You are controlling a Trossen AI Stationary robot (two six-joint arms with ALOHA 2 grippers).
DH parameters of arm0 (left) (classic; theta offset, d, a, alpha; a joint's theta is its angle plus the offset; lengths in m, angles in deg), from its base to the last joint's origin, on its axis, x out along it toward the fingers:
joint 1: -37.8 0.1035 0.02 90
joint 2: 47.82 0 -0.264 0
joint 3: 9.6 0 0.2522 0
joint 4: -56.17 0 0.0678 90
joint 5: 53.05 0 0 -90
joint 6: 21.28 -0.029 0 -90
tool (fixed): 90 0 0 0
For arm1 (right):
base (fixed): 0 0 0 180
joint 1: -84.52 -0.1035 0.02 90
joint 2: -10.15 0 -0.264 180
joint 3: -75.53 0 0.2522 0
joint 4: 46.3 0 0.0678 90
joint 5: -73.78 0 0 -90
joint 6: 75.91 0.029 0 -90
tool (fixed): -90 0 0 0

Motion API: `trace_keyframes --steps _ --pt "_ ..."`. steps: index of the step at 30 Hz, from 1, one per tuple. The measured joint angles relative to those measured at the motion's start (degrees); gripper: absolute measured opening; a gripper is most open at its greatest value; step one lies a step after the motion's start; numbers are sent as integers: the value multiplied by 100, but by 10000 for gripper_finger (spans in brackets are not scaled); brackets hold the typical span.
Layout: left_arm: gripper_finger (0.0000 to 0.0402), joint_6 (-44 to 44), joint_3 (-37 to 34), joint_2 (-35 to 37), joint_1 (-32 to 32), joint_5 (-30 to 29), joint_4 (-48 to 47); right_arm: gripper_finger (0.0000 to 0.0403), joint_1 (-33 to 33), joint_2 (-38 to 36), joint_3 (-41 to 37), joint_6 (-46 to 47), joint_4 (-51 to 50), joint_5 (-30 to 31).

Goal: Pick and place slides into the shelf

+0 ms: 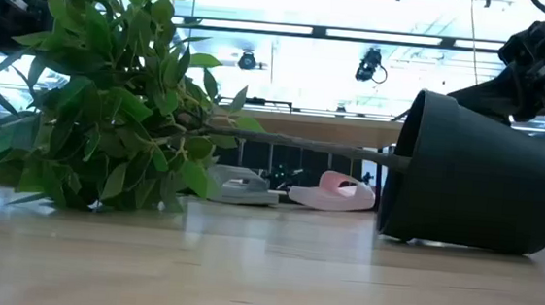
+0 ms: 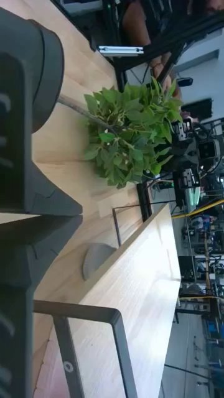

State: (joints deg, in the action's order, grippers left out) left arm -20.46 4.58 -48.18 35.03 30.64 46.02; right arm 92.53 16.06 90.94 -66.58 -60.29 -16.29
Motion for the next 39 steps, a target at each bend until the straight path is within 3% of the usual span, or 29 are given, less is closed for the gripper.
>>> trace_keyframes --steps 39 --pt "30 -2 0 0 1 0 0 14 0 0 0 -2 0 0"
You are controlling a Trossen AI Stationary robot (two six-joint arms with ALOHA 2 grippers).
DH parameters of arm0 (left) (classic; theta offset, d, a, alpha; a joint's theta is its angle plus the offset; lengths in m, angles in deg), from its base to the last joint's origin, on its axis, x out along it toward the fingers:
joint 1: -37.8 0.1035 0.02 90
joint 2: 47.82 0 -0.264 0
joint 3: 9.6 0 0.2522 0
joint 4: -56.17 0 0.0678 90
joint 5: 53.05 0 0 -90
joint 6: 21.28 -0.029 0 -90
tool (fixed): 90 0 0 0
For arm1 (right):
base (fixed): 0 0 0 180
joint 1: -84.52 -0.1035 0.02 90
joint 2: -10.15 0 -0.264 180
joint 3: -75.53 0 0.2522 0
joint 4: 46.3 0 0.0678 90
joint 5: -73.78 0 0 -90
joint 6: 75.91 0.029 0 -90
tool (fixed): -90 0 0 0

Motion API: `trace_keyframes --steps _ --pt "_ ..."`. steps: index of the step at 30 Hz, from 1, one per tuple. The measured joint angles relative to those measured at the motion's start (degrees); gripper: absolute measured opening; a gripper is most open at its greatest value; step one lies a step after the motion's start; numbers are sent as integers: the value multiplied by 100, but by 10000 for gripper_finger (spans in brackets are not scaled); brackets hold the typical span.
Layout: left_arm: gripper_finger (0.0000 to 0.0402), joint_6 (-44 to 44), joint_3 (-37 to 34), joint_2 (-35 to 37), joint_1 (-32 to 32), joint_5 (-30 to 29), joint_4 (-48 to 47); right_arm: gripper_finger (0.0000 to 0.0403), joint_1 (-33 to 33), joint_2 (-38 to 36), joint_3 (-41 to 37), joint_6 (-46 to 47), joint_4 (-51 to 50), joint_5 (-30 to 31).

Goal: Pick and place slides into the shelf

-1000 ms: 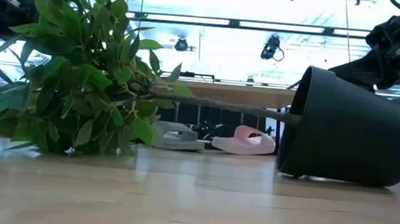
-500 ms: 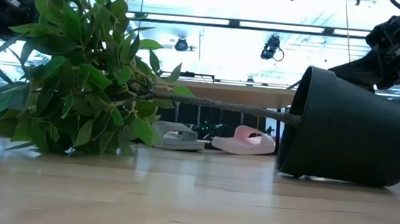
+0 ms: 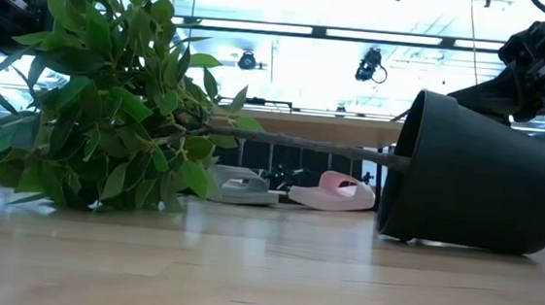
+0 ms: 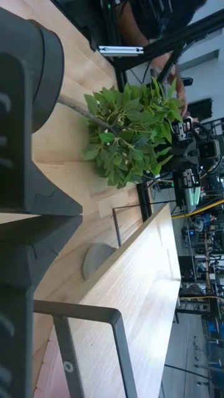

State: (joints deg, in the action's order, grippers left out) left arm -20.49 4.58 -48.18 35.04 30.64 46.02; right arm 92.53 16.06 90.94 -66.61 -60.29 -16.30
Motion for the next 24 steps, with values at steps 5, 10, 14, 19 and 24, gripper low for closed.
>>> trace_keyframes --steps 5,10,14,19,24 --pt "23 2 -1 1 0 0 1 14 0 -2 1 2 2 1" --pt "29 1 -1 1 0 0 0 14 0 -2 0 2 2 0" --pt "36 1 -2 2 0 0 0 14 0 -2 0 2 1 0" --pt "34 0 0 0 1 0 0 14 0 -1 0 1 0 1" --pt "25 1 -2 1 1 0 1 14 0 0 1 1 1 2"
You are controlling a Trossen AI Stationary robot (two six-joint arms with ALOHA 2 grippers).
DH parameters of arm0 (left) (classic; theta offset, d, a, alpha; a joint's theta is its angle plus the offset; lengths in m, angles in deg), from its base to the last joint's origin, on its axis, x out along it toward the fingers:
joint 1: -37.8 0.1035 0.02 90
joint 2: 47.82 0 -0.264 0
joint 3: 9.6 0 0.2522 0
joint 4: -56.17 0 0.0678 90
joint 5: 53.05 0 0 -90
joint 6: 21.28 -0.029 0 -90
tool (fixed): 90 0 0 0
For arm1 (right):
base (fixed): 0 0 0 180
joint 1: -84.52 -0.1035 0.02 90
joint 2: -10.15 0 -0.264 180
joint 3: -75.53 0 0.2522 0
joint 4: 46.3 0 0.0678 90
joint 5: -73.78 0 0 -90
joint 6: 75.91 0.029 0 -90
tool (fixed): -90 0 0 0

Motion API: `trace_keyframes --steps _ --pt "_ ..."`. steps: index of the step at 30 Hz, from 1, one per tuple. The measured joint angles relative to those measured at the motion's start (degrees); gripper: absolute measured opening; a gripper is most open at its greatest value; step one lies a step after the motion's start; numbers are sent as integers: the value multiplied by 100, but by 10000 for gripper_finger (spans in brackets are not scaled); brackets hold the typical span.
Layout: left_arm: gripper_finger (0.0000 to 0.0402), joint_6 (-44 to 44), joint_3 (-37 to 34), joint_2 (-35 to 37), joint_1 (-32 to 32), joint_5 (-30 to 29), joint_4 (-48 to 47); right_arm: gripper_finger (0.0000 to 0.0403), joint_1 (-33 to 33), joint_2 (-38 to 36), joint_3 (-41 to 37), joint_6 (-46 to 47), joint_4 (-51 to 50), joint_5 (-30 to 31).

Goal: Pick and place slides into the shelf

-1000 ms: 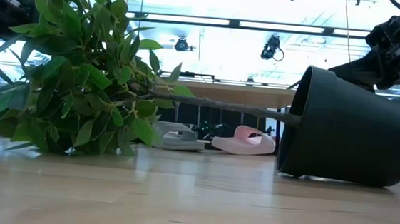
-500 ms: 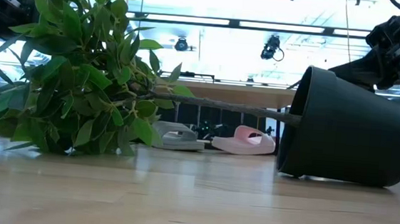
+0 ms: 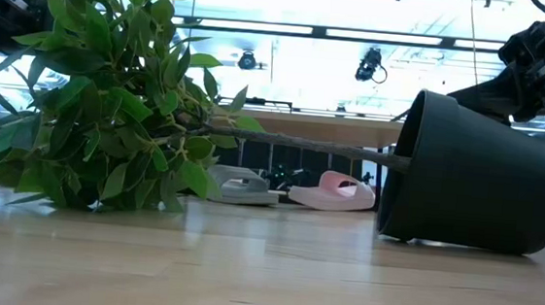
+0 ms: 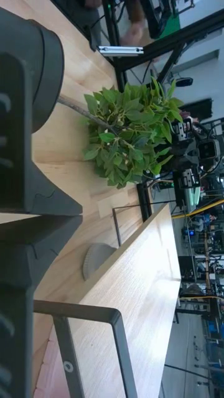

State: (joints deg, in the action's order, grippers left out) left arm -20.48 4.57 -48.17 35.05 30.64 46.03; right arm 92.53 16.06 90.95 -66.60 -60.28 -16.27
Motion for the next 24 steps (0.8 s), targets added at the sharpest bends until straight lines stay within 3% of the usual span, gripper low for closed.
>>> trace_keyframes --steps 24 --pt "27 1 0 -1 0 0 1 14 0 -1 0 0 1 0"
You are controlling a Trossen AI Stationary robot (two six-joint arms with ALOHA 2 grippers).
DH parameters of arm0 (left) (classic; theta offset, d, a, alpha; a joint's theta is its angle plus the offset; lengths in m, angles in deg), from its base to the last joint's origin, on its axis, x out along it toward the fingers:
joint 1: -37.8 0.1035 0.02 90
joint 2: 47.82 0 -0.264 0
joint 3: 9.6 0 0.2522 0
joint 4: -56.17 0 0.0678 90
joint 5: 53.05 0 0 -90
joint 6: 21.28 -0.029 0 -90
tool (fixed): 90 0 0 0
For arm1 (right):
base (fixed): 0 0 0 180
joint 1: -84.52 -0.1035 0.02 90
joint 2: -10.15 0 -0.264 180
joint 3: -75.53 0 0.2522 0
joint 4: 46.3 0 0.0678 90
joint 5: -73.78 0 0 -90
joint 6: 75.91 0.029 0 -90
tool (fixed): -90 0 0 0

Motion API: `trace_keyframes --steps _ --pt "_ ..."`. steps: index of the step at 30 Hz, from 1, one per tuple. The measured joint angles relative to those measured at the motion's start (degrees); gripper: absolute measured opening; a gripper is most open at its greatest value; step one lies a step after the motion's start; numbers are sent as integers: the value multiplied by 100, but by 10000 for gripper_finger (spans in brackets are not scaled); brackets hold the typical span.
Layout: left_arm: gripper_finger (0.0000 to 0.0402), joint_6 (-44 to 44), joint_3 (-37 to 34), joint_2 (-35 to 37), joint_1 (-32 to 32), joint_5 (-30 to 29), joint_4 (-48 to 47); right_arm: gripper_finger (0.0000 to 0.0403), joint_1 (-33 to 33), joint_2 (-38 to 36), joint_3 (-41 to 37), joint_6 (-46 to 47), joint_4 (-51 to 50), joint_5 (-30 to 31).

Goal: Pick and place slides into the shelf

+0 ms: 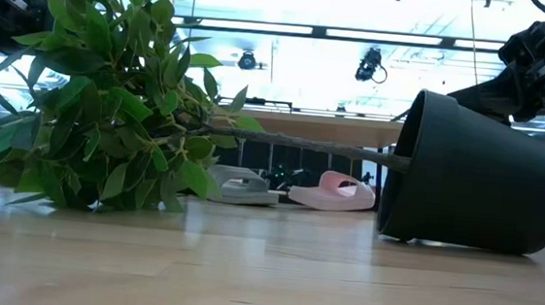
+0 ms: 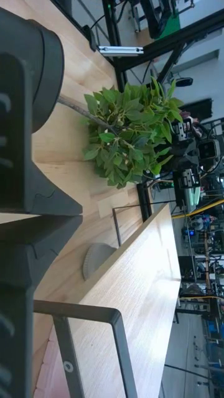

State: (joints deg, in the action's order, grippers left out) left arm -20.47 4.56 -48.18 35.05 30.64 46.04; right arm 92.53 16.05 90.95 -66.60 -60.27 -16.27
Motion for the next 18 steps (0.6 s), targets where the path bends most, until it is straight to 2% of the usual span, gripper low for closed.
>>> trace_keyframes --steps 18 --pt "30 -1 0 1 -1 0 -1 14 0 -1 -1 -1 0 -2"
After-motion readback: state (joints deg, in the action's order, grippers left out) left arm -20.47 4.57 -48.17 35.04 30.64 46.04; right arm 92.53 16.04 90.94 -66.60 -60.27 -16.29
